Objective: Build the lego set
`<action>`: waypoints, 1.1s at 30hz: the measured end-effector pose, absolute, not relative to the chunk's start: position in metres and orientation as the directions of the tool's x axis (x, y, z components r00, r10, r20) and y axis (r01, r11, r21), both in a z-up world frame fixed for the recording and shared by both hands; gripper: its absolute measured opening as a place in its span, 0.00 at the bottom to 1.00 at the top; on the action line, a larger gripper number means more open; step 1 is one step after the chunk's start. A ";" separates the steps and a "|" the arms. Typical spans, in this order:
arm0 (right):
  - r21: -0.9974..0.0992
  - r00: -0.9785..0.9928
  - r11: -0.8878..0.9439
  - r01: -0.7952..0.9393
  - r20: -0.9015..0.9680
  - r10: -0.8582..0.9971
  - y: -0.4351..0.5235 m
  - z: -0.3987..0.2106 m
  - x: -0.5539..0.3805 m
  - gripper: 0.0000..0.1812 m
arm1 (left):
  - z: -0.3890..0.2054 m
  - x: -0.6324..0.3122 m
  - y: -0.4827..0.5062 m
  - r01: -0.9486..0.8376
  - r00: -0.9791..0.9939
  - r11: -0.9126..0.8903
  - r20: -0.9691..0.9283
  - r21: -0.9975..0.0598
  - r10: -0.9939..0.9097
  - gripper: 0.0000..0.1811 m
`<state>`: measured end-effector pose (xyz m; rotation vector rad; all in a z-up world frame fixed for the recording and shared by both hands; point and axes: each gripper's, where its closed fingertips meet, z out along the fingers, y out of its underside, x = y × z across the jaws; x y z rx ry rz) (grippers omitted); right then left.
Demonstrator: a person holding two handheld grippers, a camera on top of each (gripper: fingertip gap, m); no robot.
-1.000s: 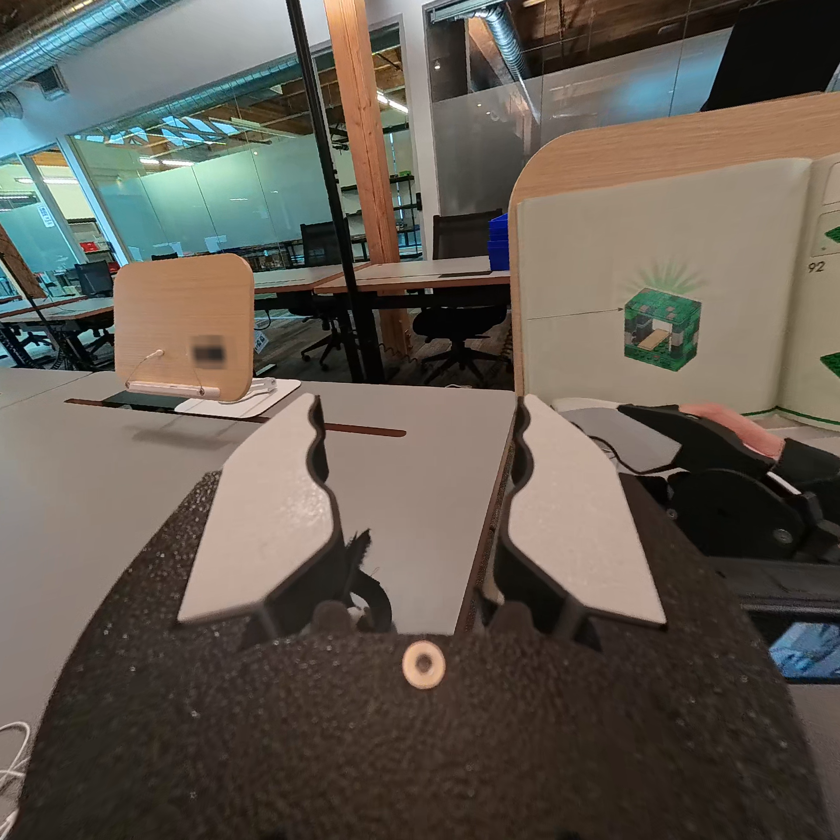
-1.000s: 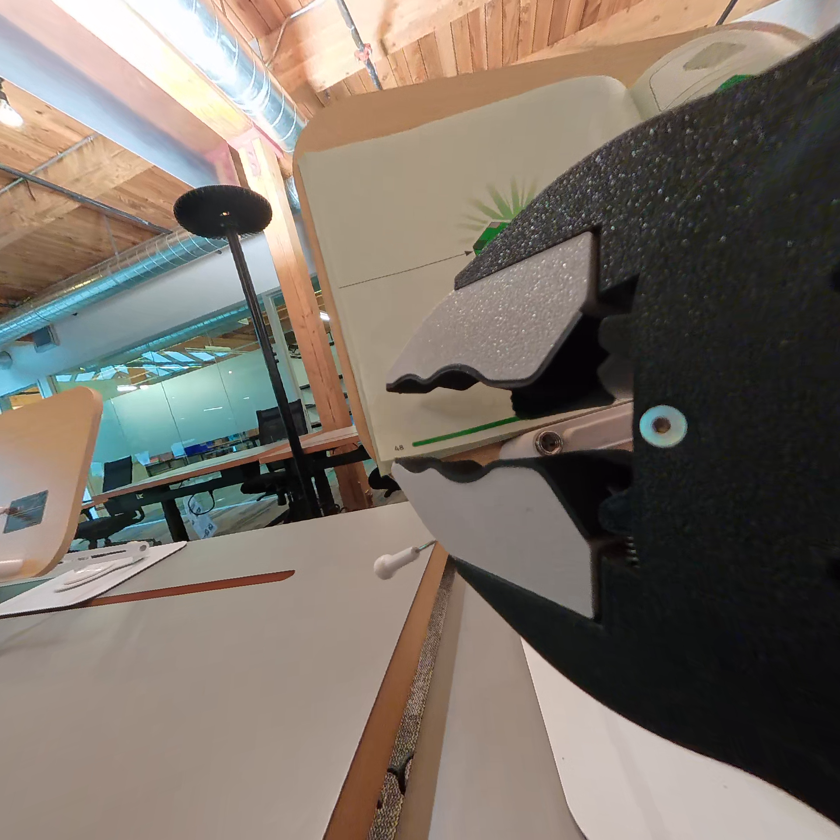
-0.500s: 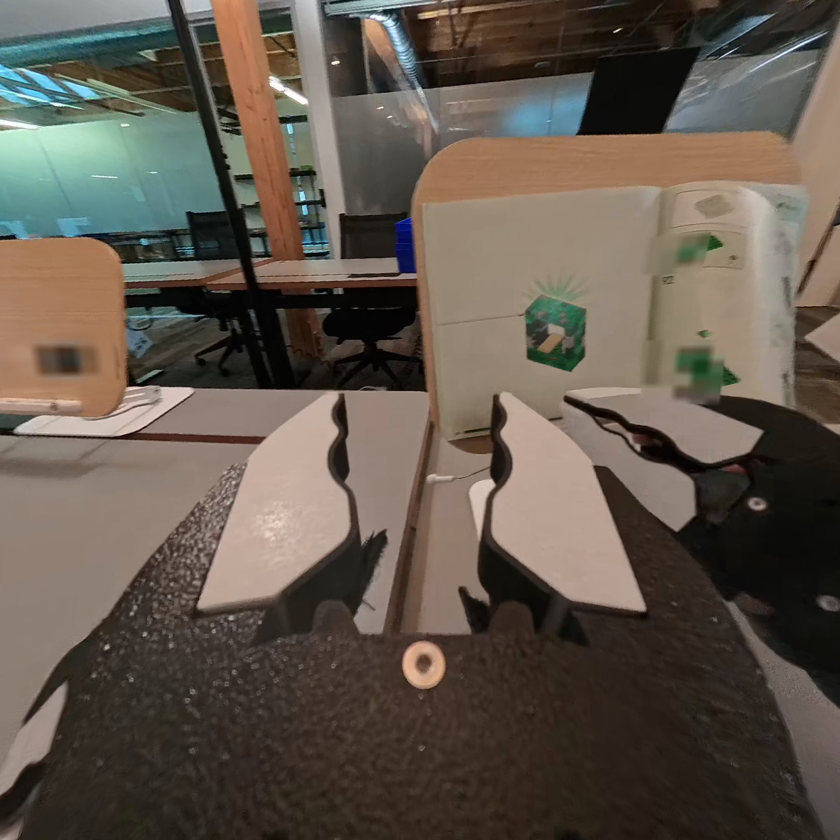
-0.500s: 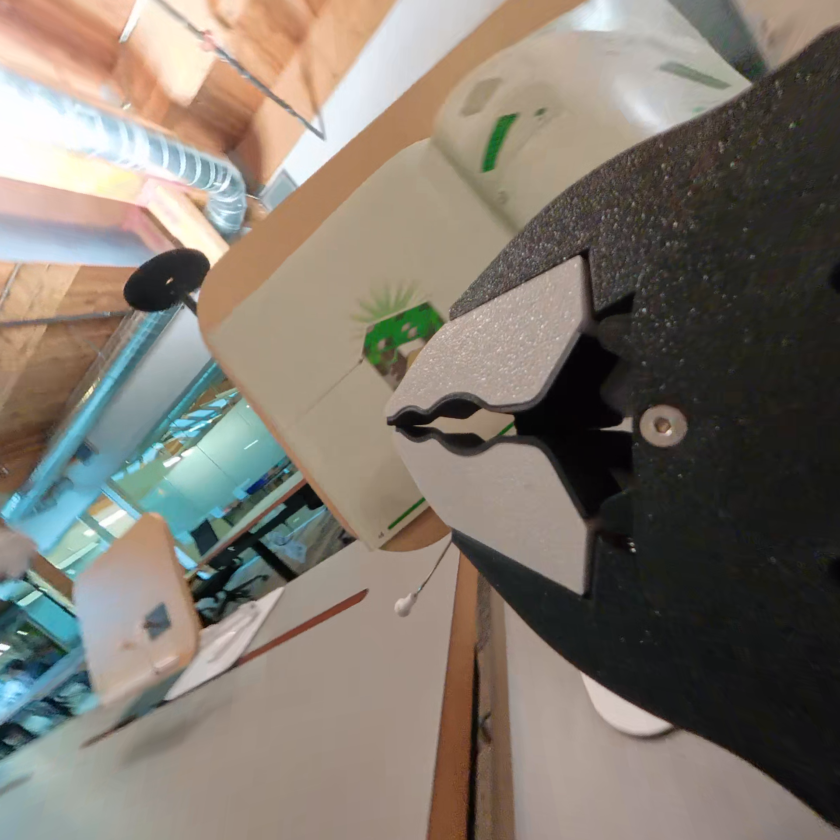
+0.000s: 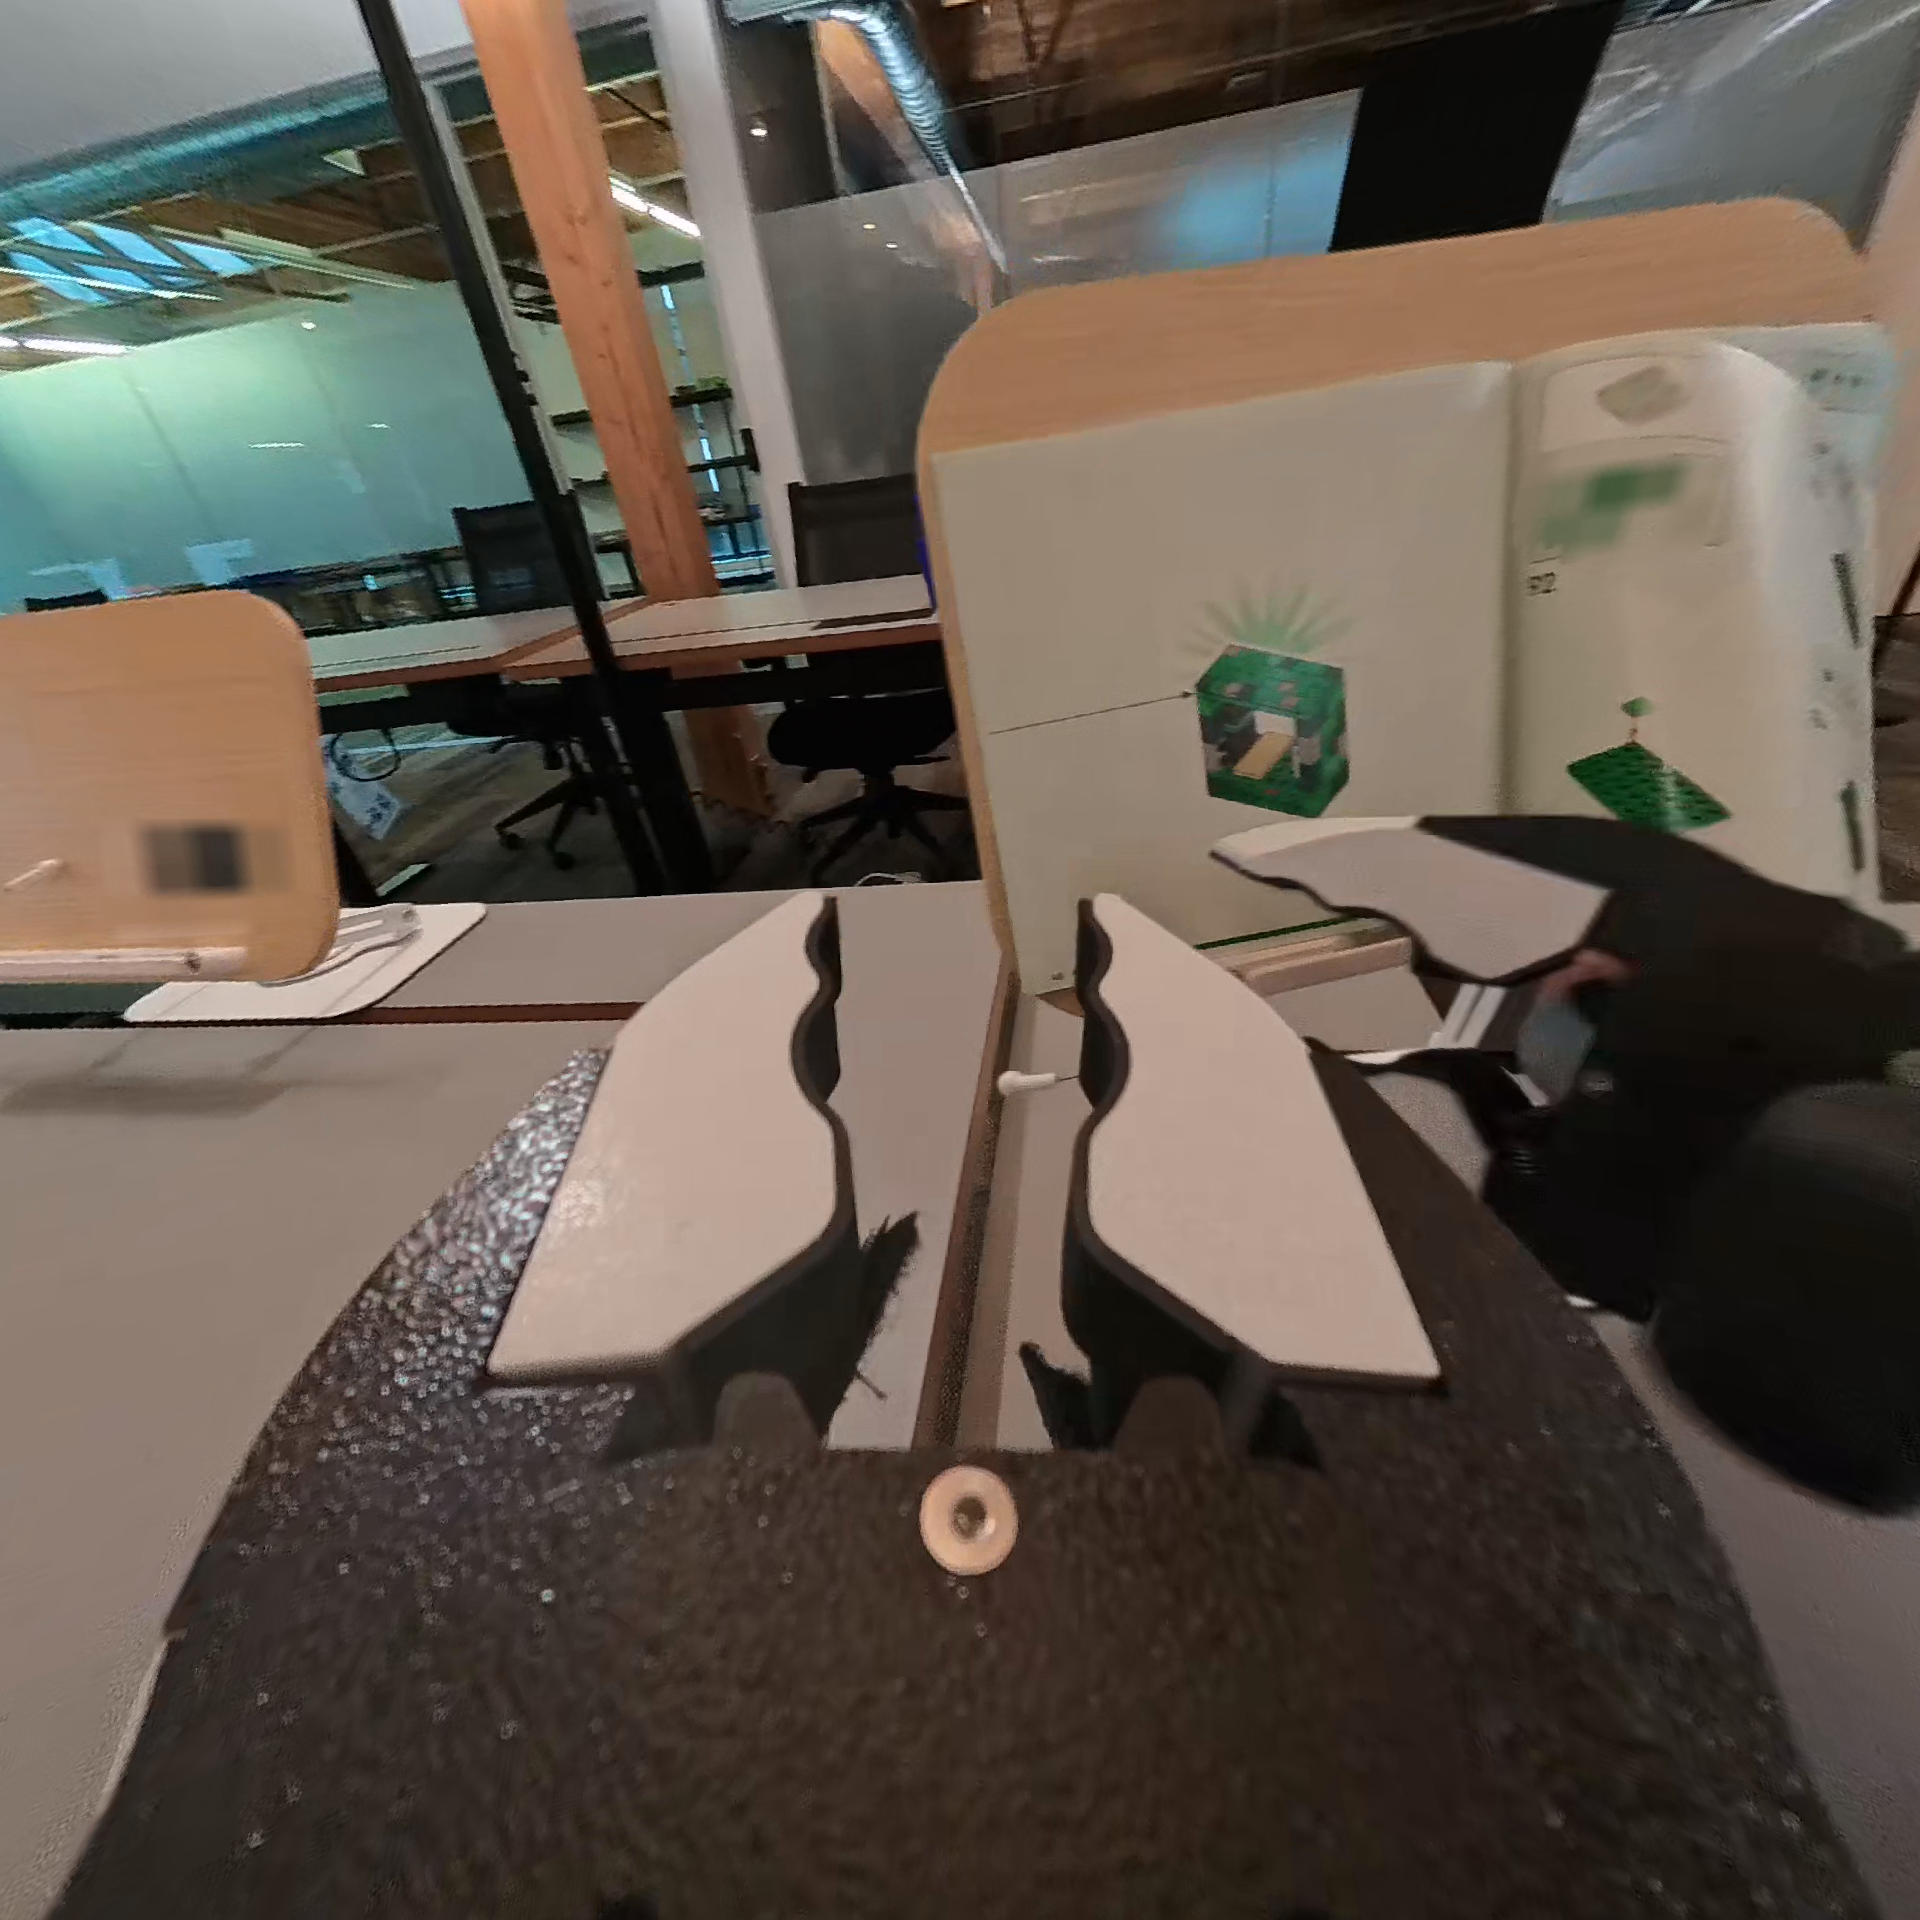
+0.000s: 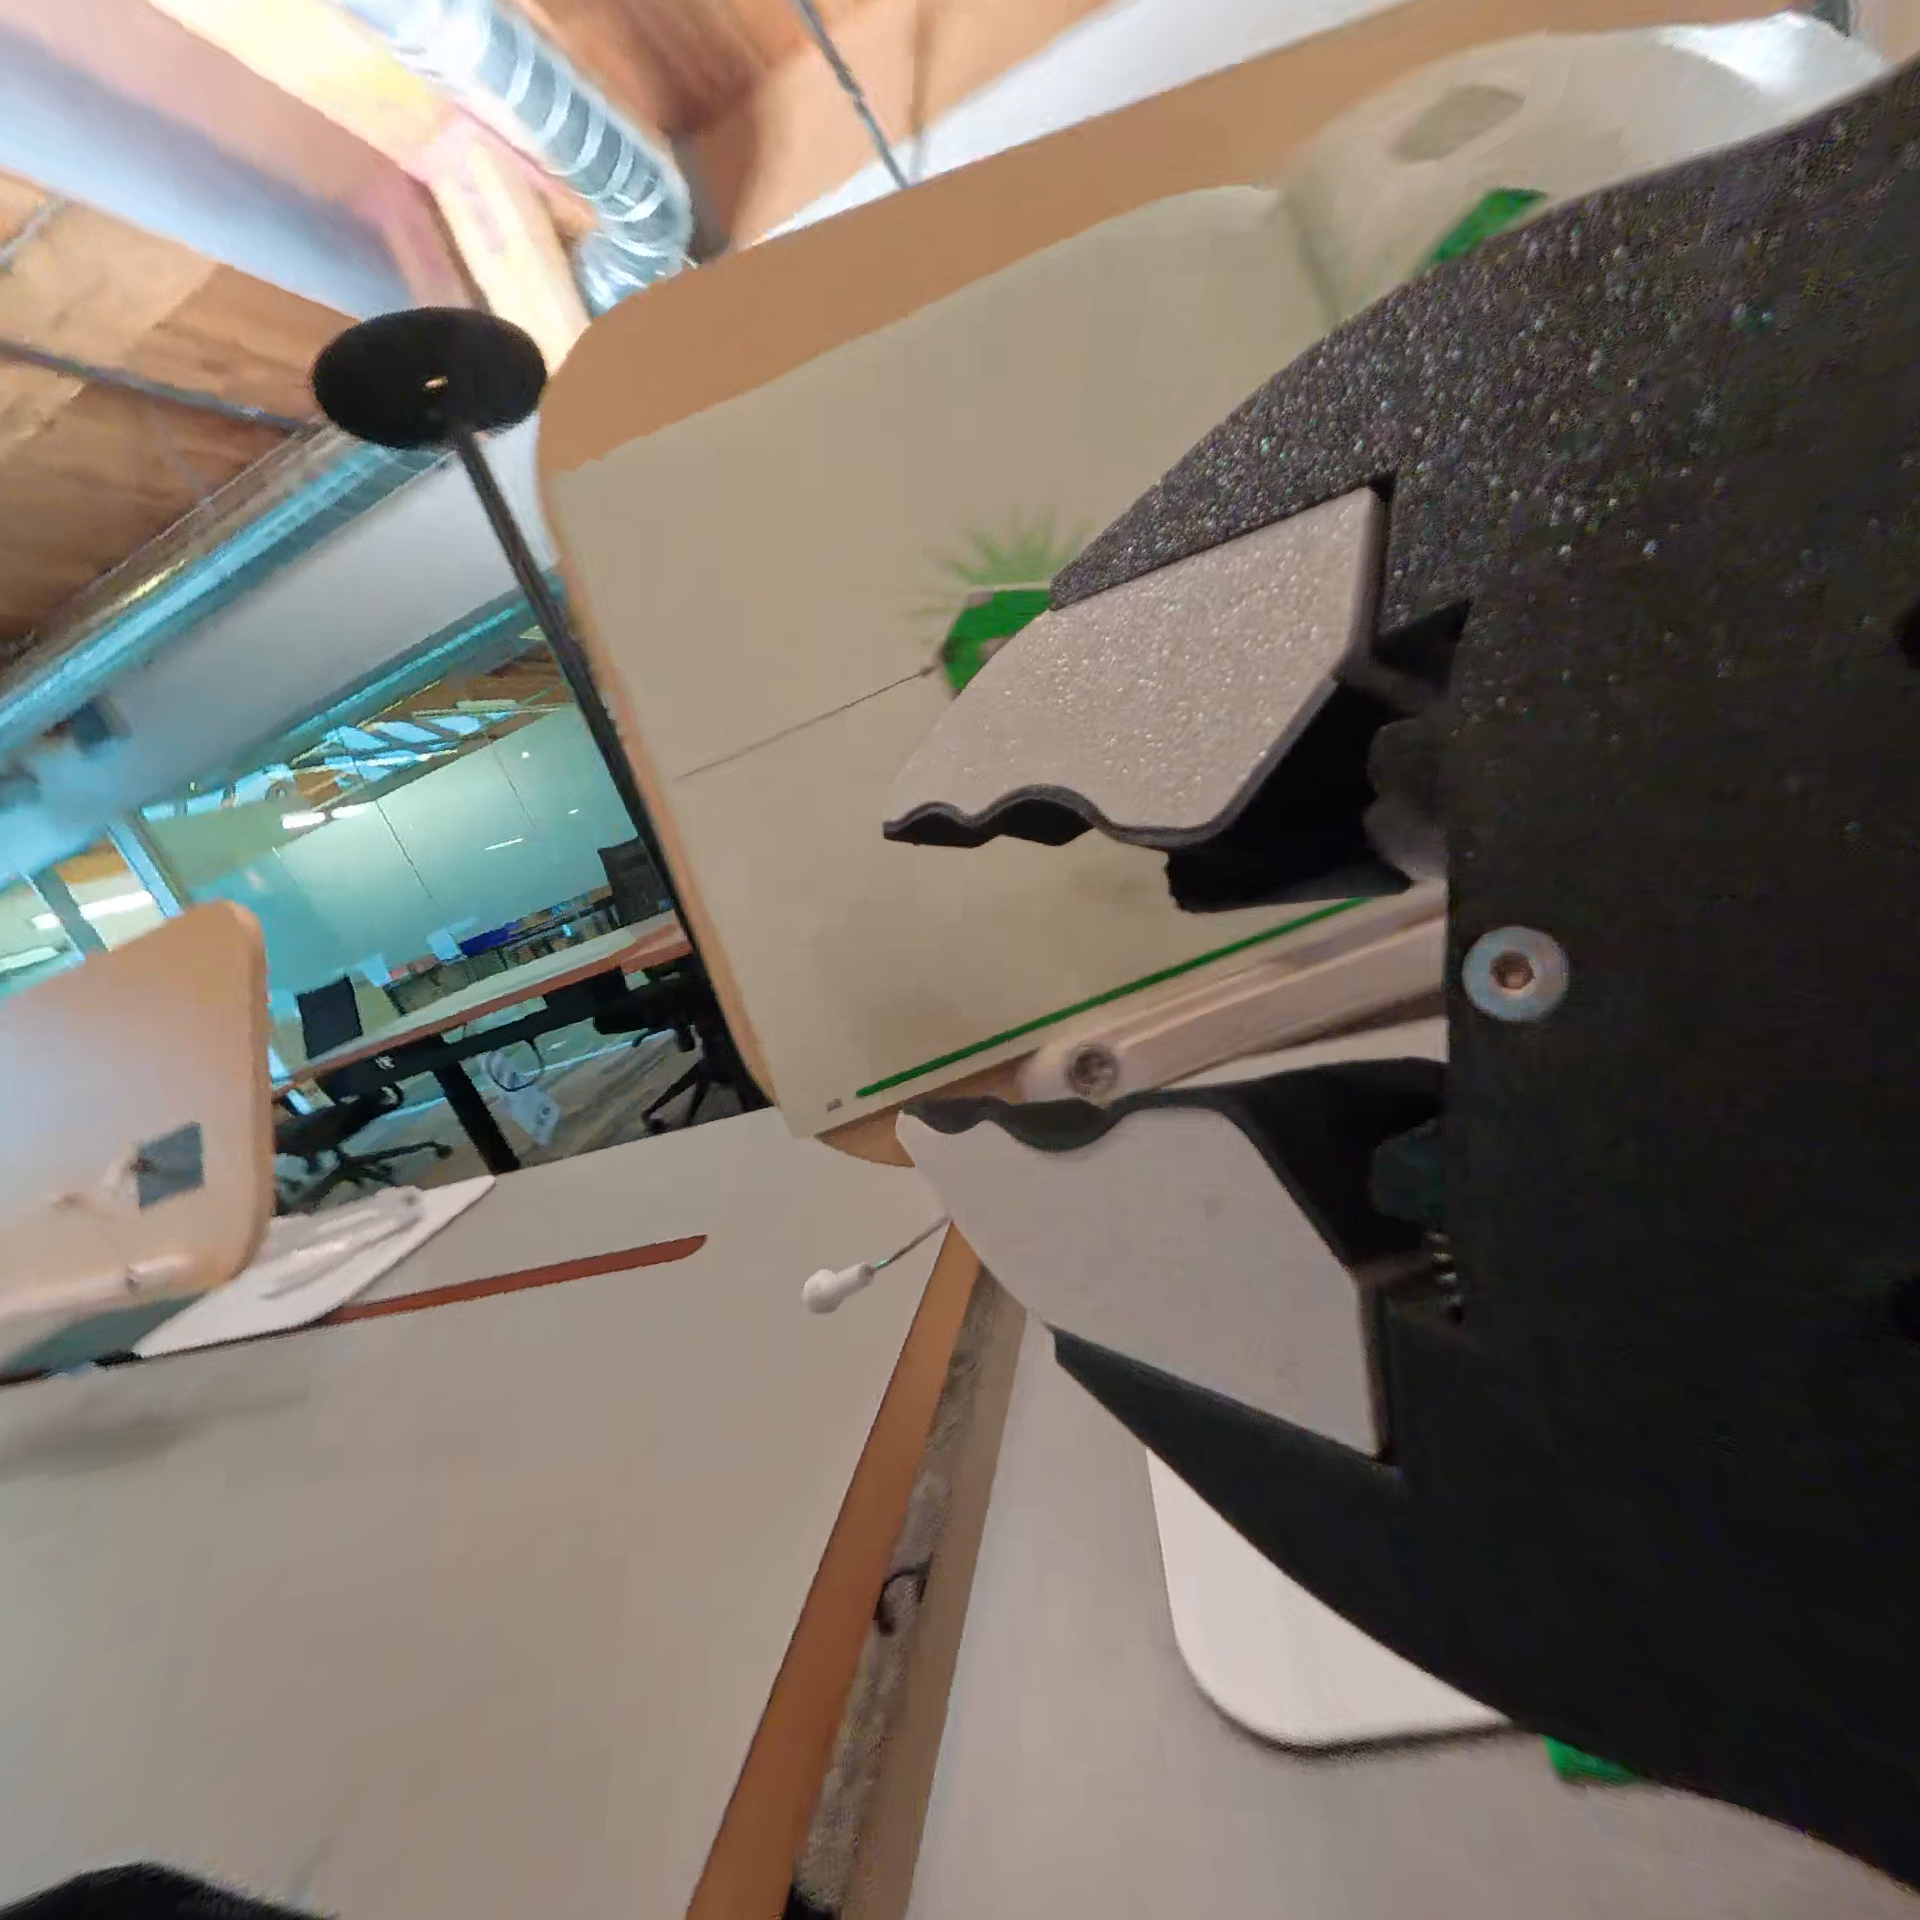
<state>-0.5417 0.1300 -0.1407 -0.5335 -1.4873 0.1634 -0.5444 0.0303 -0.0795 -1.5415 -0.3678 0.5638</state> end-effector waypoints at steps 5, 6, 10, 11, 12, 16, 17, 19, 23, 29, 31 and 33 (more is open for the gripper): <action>-0.235 0.007 0.924 0.301 0.970 0.245 0.133 -0.159 -0.582 0.27 | -0.077 -0.553 0.017 -0.088 0.809 -0.014 -0.080 -0.996 0.583 0.24; -0.201 -0.003 0.928 0.315 0.977 0.213 0.135 -0.162 -0.586 0.27 | -0.076 -0.554 0.016 -0.082 0.811 -0.004 -0.069 -0.997 0.581 0.23; -0.135 -0.006 0.931 0.338 0.989 0.146 0.139 -0.167 -0.592 0.24 | -0.078 -0.554 0.017 -0.066 0.820 0.008 -0.050 -0.998 0.570 0.23; -0.140 0.001 0.931 0.337 0.989 0.149 0.139 -0.167 -0.592 0.24 | -0.078 -0.554 0.018 -0.066 0.822 0.006 -0.050 -0.998 0.568 0.23; -0.146 0.006 0.930 0.338 0.988 0.153 0.140 -0.166 -0.591 0.23 | -0.078 -0.553 0.019 -0.066 0.824 0.005 -0.051 -0.998 0.564 0.23; -0.154 0.029 0.926 0.346 0.988 0.153 0.144 -0.160 -0.590 0.24 | -0.078 -0.549 0.023 -0.074 0.833 -0.003 -0.063 -0.997 0.550 0.23; -0.160 0.031 0.925 0.344 0.987 0.160 0.144 -0.158 -0.589 0.24 | -0.077 -0.548 0.024 -0.076 0.834 -0.004 -0.066 -0.997 0.548 0.23; -0.177 0.029 0.923 0.341 0.984 0.178 0.143 -0.157 -0.587 0.24 | -0.077 -0.548 0.024 -0.076 0.835 -0.005 -0.067 -0.997 0.546 0.23; -0.183 0.022 0.923 0.337 0.982 0.187 0.142 -0.156 -0.584 0.24 | -0.079 -0.548 0.024 -0.065 0.840 -0.003 -0.056 -0.998 0.540 0.23; -0.213 0.040 0.921 0.327 0.976 0.212 0.136 -0.153 -0.578 0.15 | -0.081 -0.548 0.025 -0.054 0.846 -0.004 -0.048 -0.999 0.531 0.23; -0.250 0.070 0.917 0.311 0.968 0.241 0.134 -0.150 -0.571 0.09 | -0.081 -0.548 0.026 -0.052 0.850 -0.007 -0.048 -0.999 0.524 0.23; -0.313 0.098 0.906 0.285 0.950 0.298 0.132 -0.149 -0.563 0.05 | -0.082 -0.546 0.028 -0.050 0.857 -0.011 -0.049 -0.999 0.513 0.23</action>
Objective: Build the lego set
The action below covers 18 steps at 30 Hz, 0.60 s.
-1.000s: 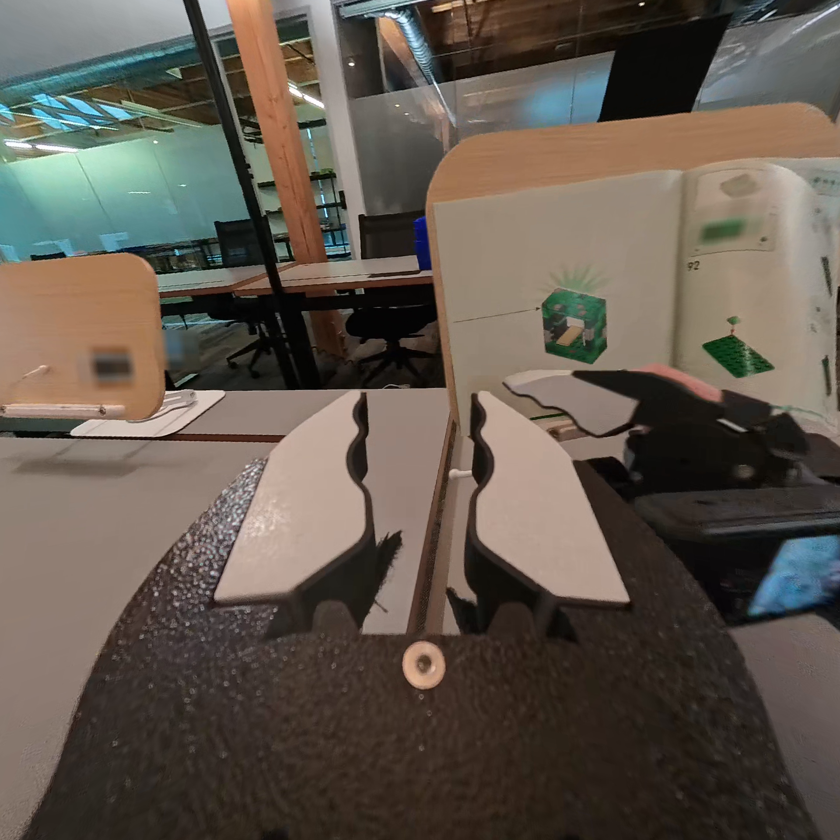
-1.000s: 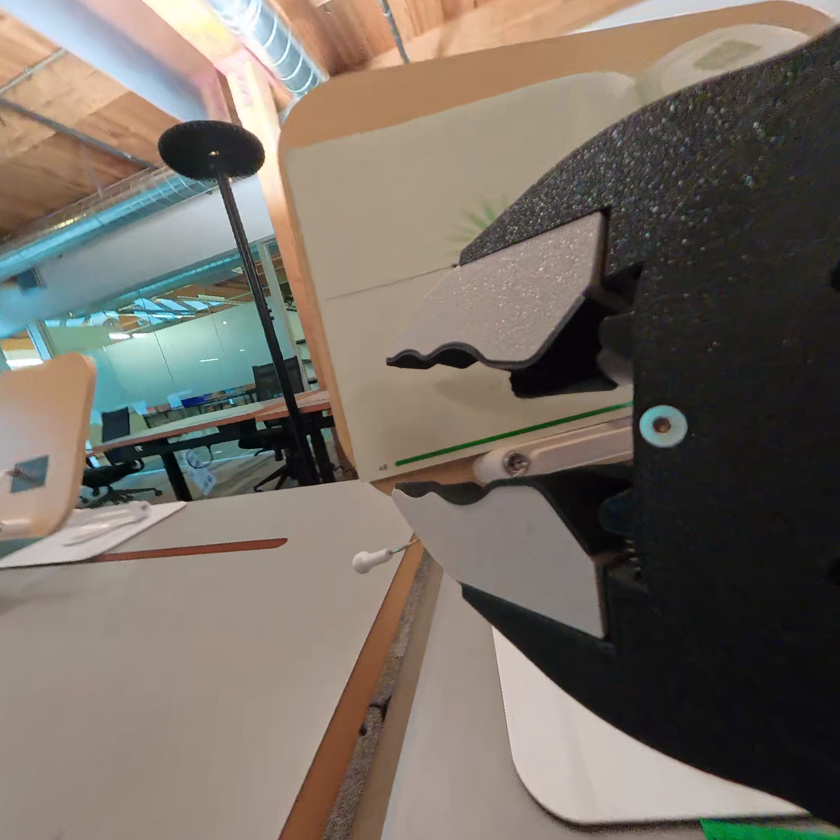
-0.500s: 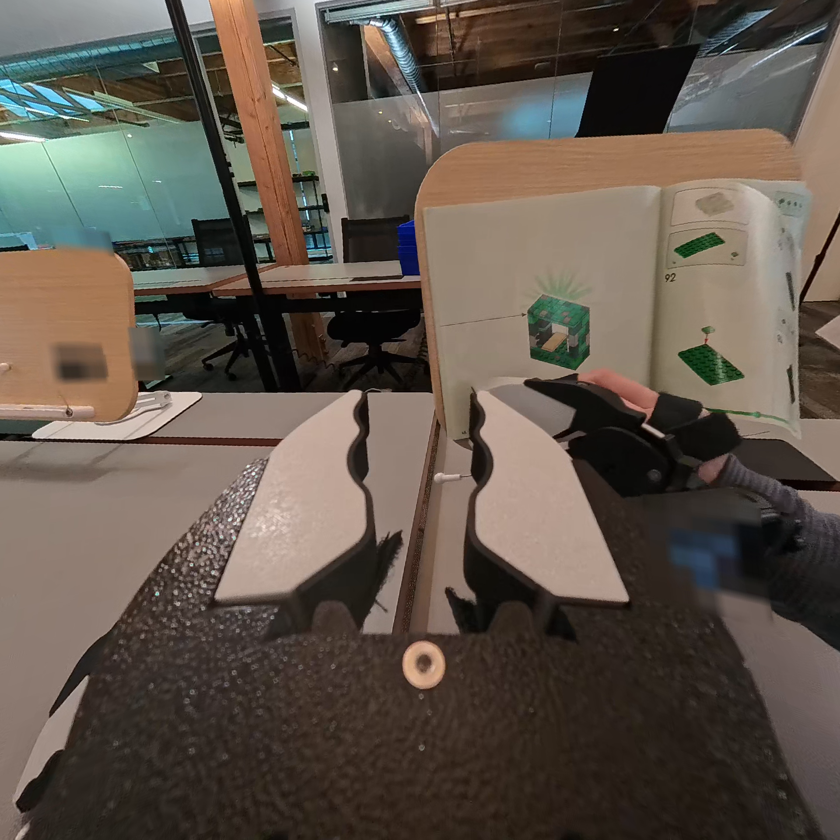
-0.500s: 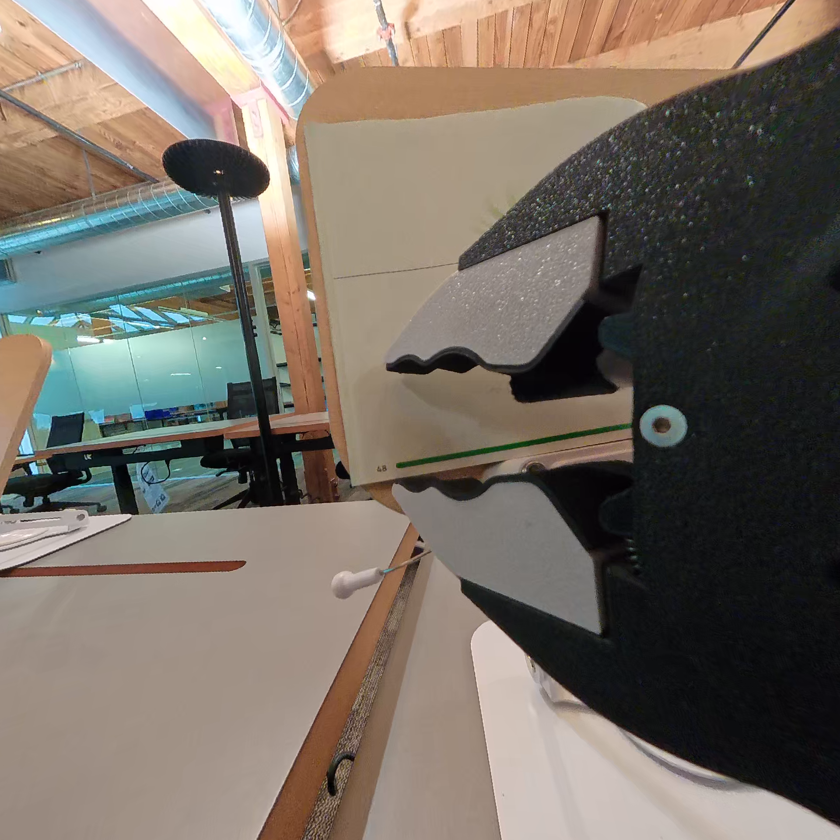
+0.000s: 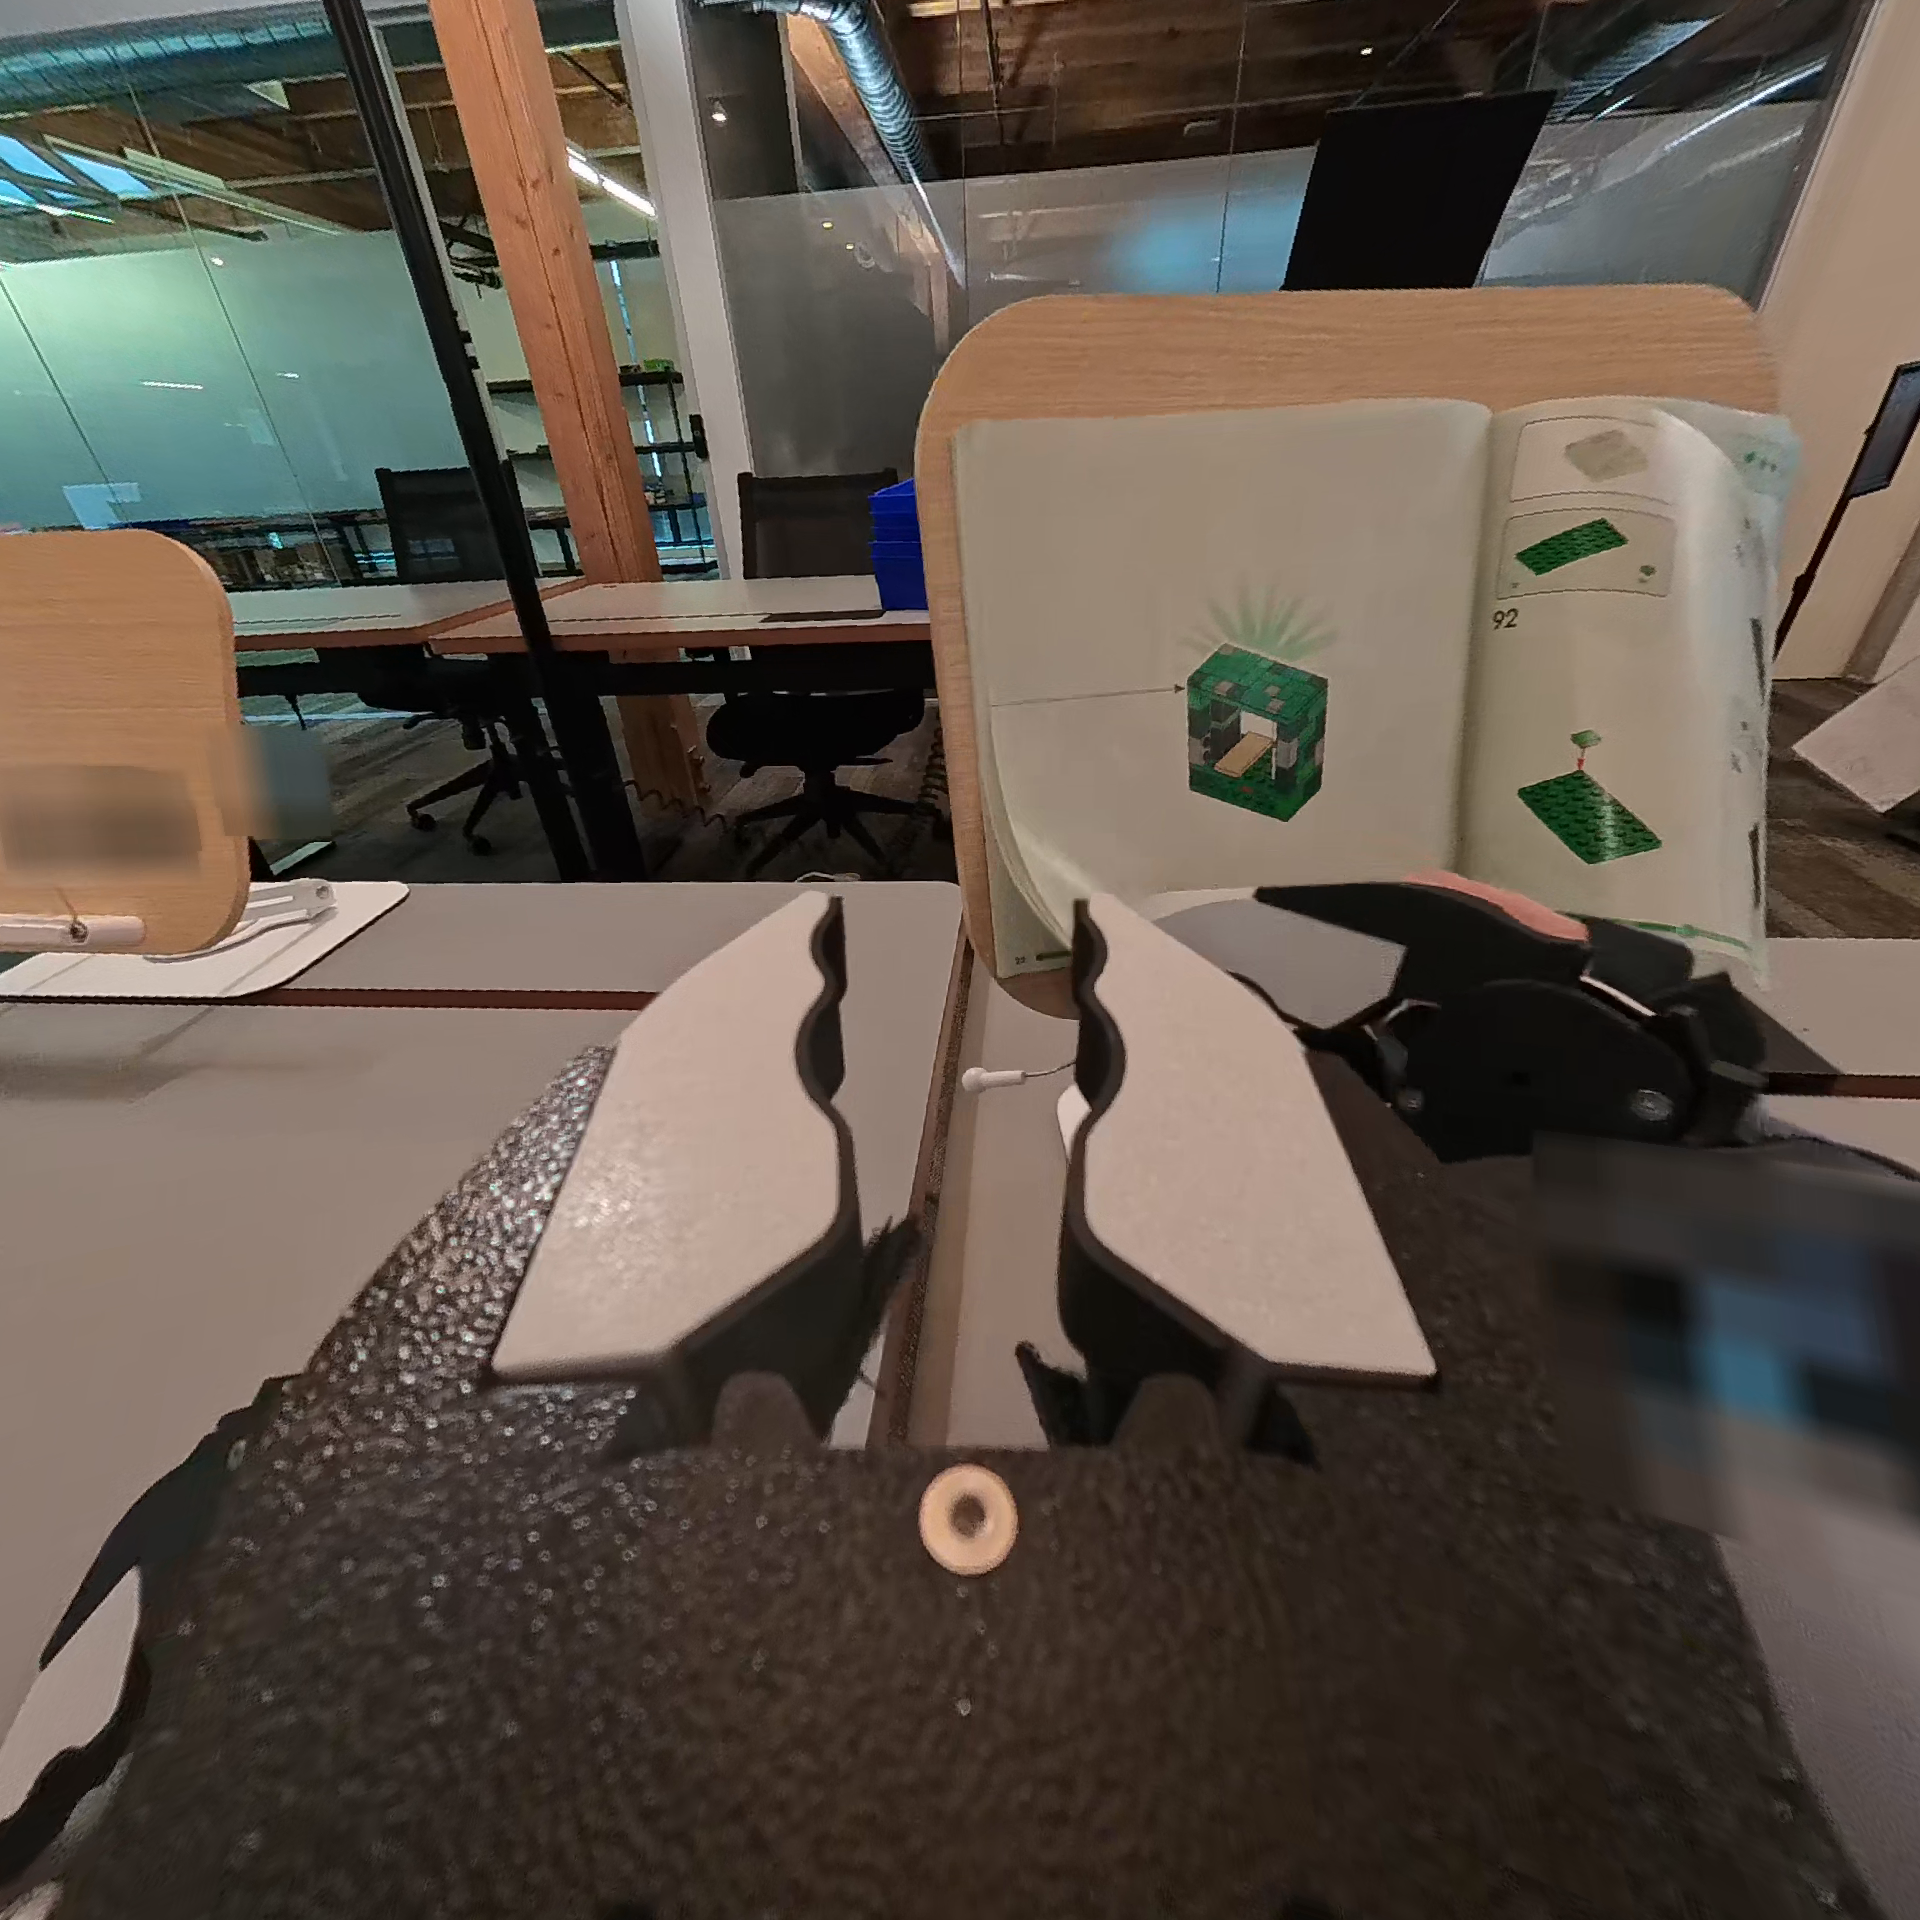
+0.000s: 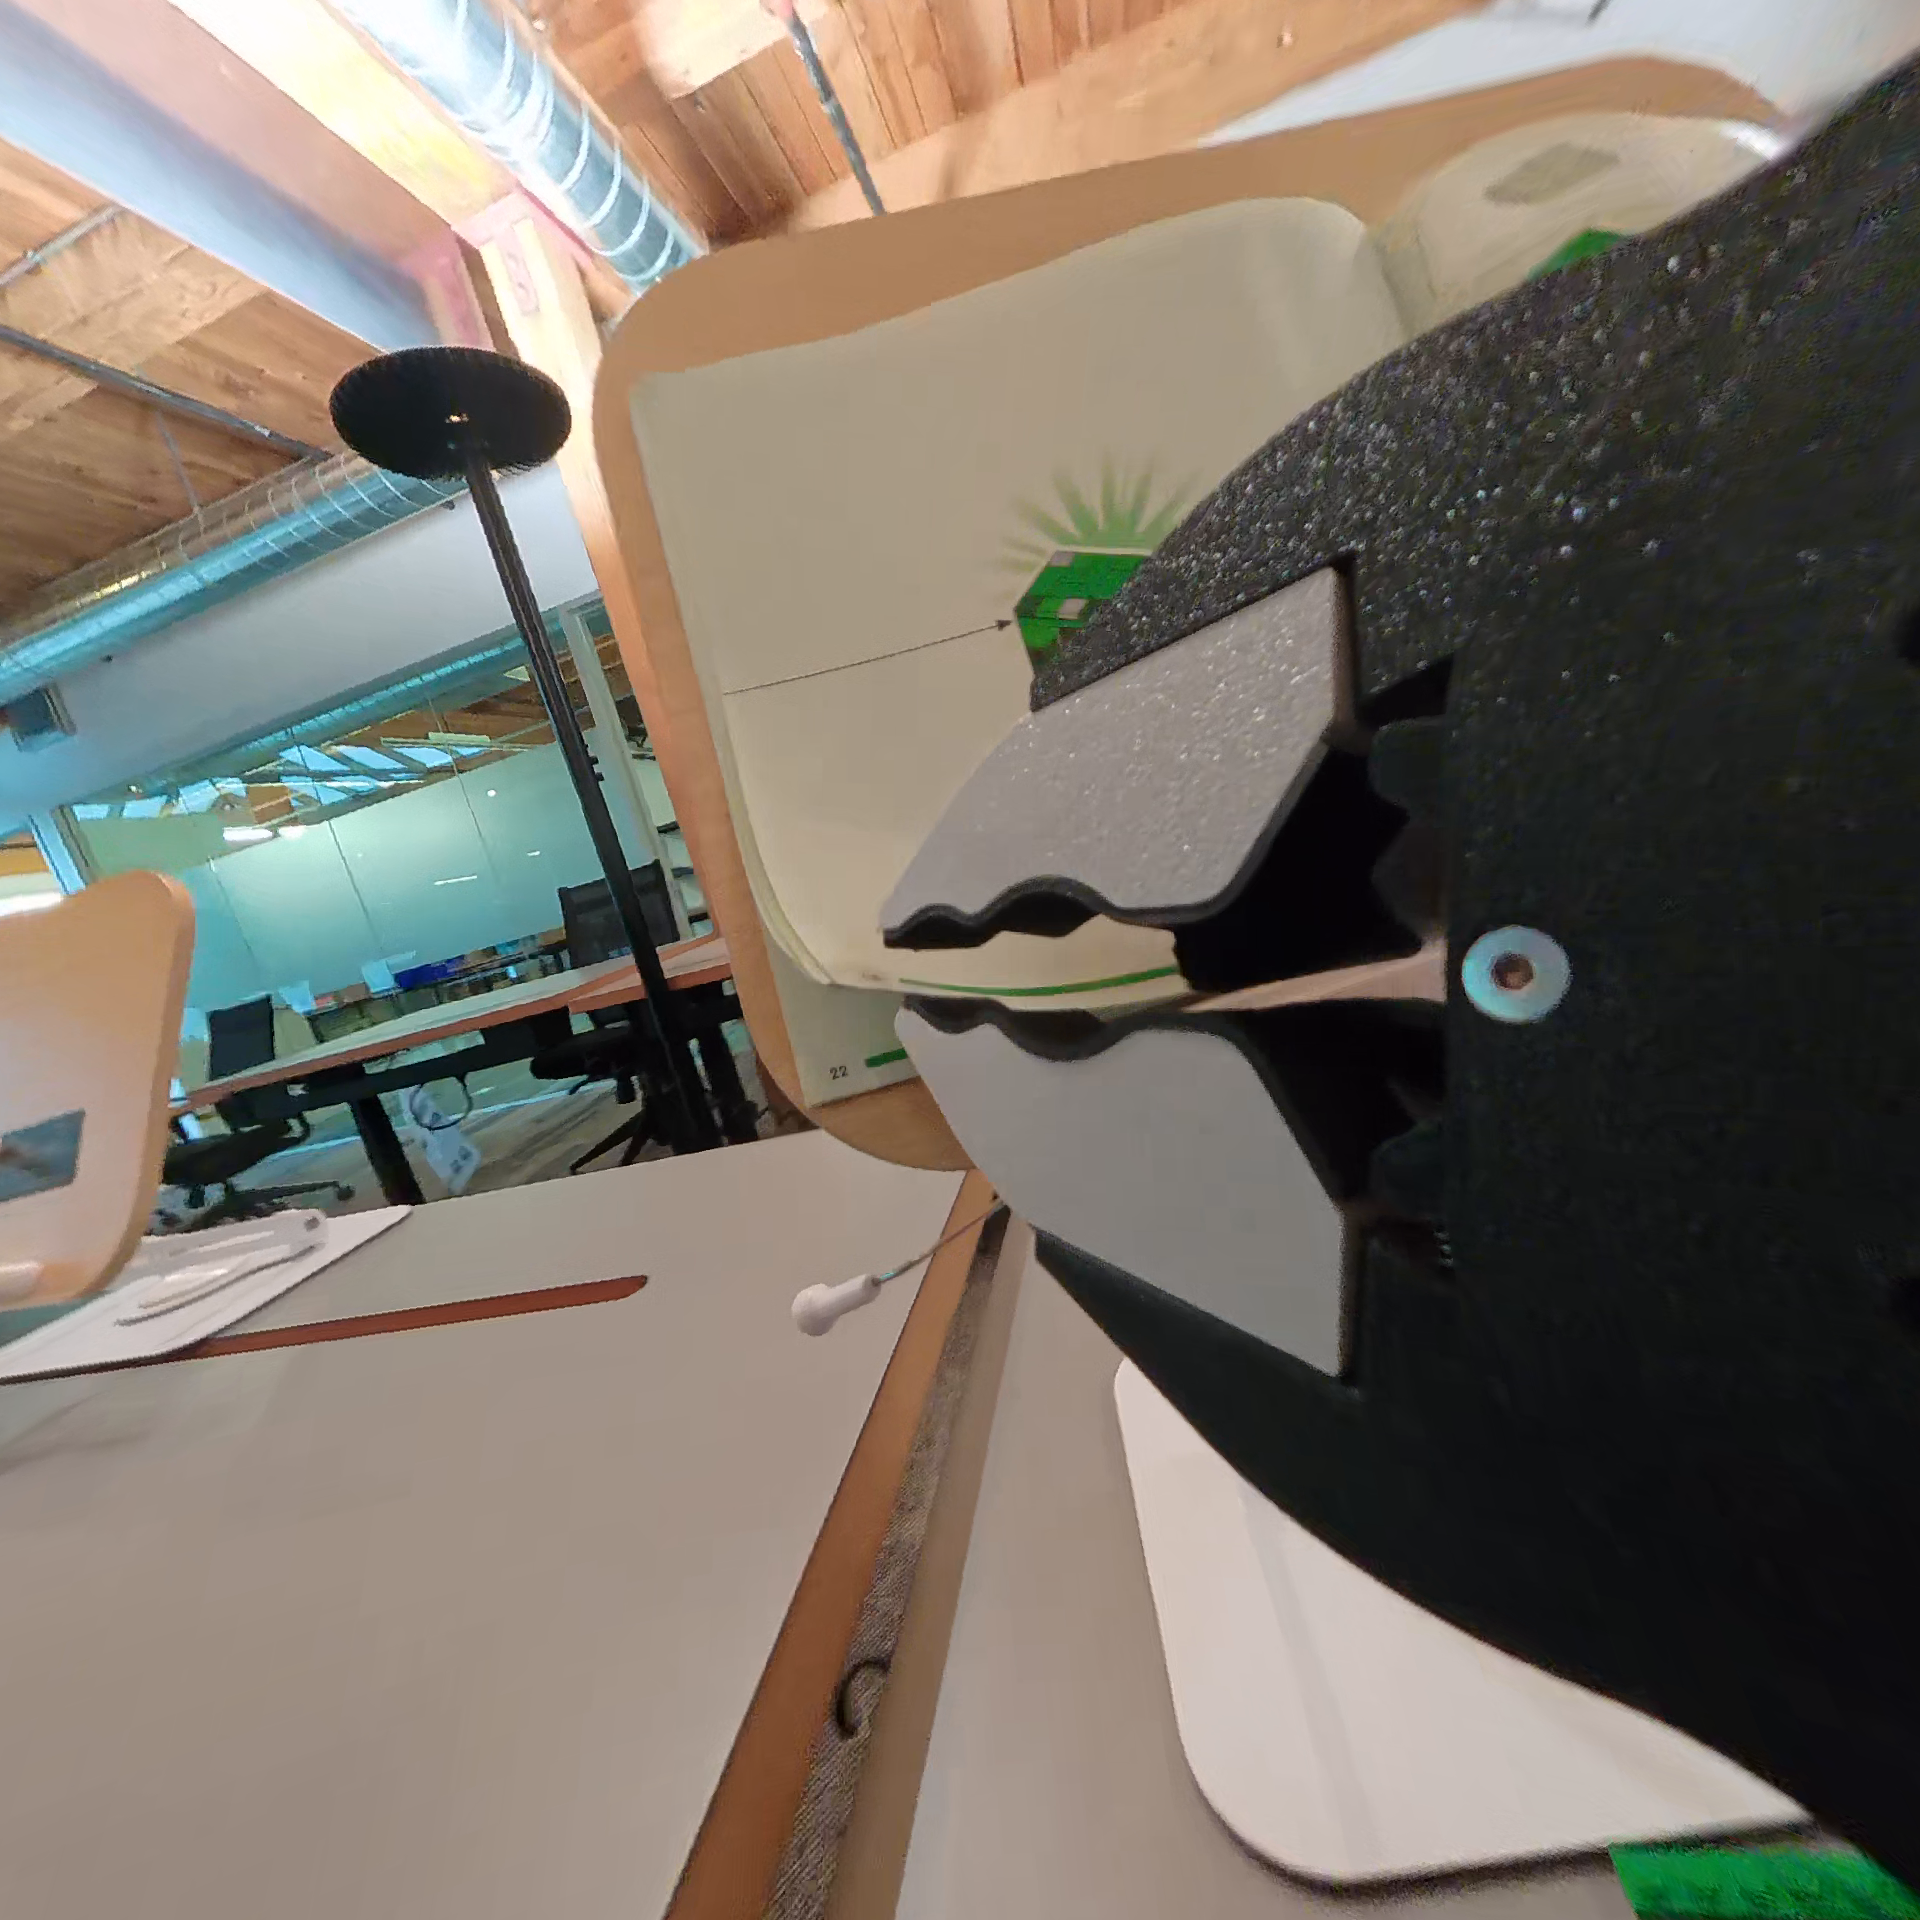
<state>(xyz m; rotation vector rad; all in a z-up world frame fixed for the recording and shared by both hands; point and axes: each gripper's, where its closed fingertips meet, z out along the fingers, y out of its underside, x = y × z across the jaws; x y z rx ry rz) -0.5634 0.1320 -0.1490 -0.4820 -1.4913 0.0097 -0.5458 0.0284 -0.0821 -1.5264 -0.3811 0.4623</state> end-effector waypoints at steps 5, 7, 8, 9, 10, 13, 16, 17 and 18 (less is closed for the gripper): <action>-0.441 0.124 0.868 0.226 0.897 0.424 0.129 -0.148 -0.548 0.04 | -0.085 -0.541 0.034 -0.052 0.870 -0.038 -0.064 -0.998 0.488 0.22; -0.458 0.121 0.863 0.214 0.889 0.442 0.129 -0.147 -0.546 0.06 | -0.086 -0.540 0.036 -0.055 0.873 -0.048 -0.072 -0.997 0.483 0.22; -0.458 0.118 0.863 0.213 0.889 0.443 0.130 -0.146 -0.545 0.07 | -0.087 -0.539 0.037 -0.056 0.874 -0.052 -0.075 -0.997 0.480 0.22; -0.453 0.113 0.866 0.213 0.891 0.439 0.130 -0.146 -0.546 0.07 | -0.087 -0.539 0.037 -0.057 0.875 -0.056 -0.076 -0.997 0.478 0.22; -0.445 0.106 0.870 0.213 0.896 0.432 0.130 -0.146 -0.547 0.08 | -0.088 -0.539 0.038 -0.056 0.876 -0.059 -0.077 -0.997 0.476 0.22; -0.409 0.086 0.886 0.219 0.912 0.400 0.128 -0.147 -0.551 0.10 | -0.089 -0.539 0.038 -0.053 0.877 -0.067 -0.078 -0.996 0.473 0.22; -0.376 0.070 0.898 0.229 0.926 0.370 0.126 -0.150 -0.556 0.11 | -0.091 -0.539 0.038 -0.047 0.880 -0.072 -0.076 -0.996 0.468 0.22; -0.365 0.066 0.901 0.233 0.931 0.360 0.126 -0.151 -0.557 0.11 | -0.091 -0.539 0.038 -0.046 0.881 -0.073 -0.075 -0.996 0.466 0.22; -0.354 0.062 0.904 0.238 0.935 0.350 0.126 -0.153 -0.559 0.11 | -0.091 -0.539 0.038 -0.045 0.882 -0.073 -0.074 -0.996 0.465 0.22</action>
